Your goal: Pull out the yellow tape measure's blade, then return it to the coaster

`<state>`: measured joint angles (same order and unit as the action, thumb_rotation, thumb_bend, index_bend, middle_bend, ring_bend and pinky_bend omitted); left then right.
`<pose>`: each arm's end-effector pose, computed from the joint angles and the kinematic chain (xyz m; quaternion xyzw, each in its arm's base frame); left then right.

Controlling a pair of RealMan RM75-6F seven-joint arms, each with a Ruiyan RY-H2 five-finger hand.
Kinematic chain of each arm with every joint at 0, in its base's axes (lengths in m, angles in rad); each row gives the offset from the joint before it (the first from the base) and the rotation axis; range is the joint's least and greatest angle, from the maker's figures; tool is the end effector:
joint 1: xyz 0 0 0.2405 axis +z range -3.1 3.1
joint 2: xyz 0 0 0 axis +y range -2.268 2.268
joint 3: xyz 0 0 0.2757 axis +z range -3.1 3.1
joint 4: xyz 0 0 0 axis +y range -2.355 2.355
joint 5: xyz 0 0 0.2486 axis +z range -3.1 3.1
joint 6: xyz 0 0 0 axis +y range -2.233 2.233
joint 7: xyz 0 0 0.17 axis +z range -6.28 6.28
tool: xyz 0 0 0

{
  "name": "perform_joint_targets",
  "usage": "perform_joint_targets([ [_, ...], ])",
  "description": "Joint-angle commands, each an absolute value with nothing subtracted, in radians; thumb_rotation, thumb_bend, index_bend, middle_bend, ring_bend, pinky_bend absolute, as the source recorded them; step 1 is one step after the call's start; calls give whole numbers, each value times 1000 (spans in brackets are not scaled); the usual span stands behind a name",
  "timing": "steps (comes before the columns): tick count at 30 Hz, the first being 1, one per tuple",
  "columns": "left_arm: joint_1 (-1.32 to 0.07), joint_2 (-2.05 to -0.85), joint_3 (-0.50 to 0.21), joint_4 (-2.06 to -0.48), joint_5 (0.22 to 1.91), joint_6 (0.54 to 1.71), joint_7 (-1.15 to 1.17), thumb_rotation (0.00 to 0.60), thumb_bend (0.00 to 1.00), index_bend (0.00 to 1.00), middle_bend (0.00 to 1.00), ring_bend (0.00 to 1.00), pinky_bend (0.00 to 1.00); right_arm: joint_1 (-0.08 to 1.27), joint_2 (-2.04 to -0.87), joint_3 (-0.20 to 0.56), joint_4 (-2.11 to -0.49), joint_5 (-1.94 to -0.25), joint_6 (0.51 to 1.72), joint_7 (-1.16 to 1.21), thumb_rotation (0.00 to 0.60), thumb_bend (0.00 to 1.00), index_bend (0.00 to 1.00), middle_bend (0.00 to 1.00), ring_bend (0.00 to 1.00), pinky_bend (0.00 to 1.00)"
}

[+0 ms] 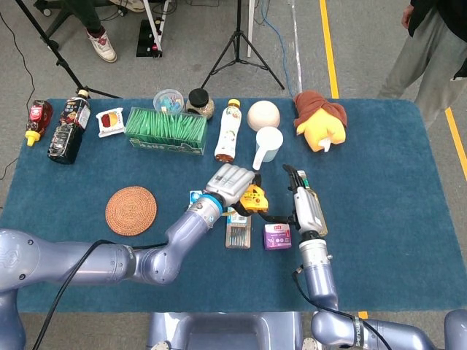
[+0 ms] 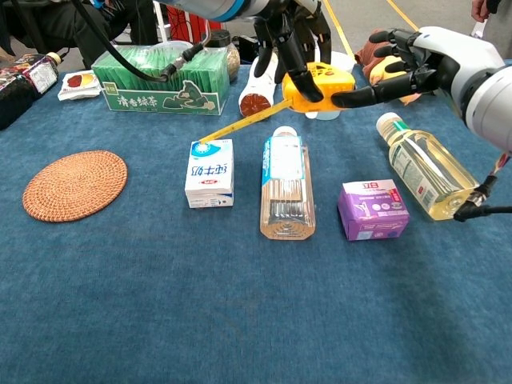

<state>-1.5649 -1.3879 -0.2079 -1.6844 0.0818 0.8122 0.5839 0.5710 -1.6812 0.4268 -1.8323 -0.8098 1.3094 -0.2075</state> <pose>0.0852 0.4177 -0.0555 -0.7938 -0.4169 -0.3029 0.3230 -0.1088 -0.3520 -0.0268 0.4220 -0.6329 0.5269 0.3790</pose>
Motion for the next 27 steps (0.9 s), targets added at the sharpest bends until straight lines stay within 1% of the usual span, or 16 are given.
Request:
perform_joint_targets([
  [1, -1564, -1381, -205, -1687, 75, 803, 584, 582, 395, 543, 494, 509, 585, 571, -1681, 427, -1831, -807, 1307, -206, 528, 130, 0, 65, 74, 196],
  [7, -1565, -1369, -193, -1690, 74, 786, 585, 589, 395, 544, 494, 510, 585, 571, -1677, 426, -1829, -804, 1304, -204, 529, 146, 0, 75, 80, 197],
  [22, -1560, -1351, -166, -1688, 90, 768, 573, 583, 396, 543, 494, 510, 585, 568, -1669, 426, -1817, -789, 1294, -194, 532, 191, 0, 100, 108, 196],
  [27, -1555, -1348, -156, -1686, 95, 765, 567, 584, 396, 543, 495, 510, 585, 568, -1667, 426, -1816, -787, 1292, -193, 533, 208, 16, 112, 119, 199],
])
